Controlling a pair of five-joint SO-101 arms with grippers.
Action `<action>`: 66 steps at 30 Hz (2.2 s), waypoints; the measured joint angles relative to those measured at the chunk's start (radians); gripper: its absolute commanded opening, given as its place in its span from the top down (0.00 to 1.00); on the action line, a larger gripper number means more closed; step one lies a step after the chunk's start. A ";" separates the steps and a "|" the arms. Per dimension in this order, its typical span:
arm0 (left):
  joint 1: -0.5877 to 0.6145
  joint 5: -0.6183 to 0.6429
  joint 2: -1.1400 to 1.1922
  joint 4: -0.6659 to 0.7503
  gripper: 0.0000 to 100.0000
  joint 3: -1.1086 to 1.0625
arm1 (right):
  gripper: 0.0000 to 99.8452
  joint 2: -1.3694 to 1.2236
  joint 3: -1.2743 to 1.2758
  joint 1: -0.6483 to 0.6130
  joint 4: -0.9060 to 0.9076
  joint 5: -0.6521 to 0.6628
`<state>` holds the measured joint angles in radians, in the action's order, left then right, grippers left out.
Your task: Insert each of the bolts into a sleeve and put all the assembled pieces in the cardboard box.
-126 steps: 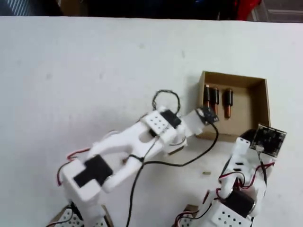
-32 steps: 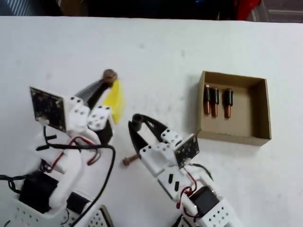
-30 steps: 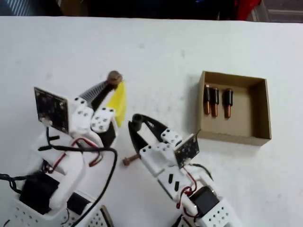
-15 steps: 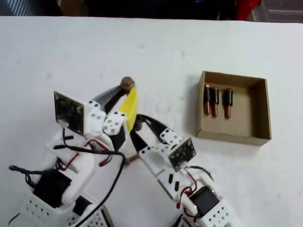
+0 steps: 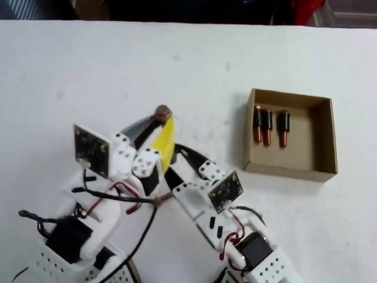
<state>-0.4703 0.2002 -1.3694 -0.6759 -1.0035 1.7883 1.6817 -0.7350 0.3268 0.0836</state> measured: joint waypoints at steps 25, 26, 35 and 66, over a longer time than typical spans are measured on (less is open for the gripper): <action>-0.029 0.000 0.000 0.006 0.98 -0.026 | 0.98 0.000 0.000 0.002 0.012 0.000; -0.029 0.000 0.000 0.011 0.98 -0.026 | 0.98 0.000 0.000 0.002 0.012 0.000; -0.028 -0.023 0.000 0.031 0.98 -0.026 | 0.98 0.000 0.000 0.002 0.012 0.000; -0.008 -0.021 -0.015 0.014 0.98 -0.117 | 0.98 -0.002 0.000 0.002 0.014 0.002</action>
<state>-0.4780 0.1788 -1.3848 -0.6621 -1.1201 1.7868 1.6817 -0.7334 0.3406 0.0852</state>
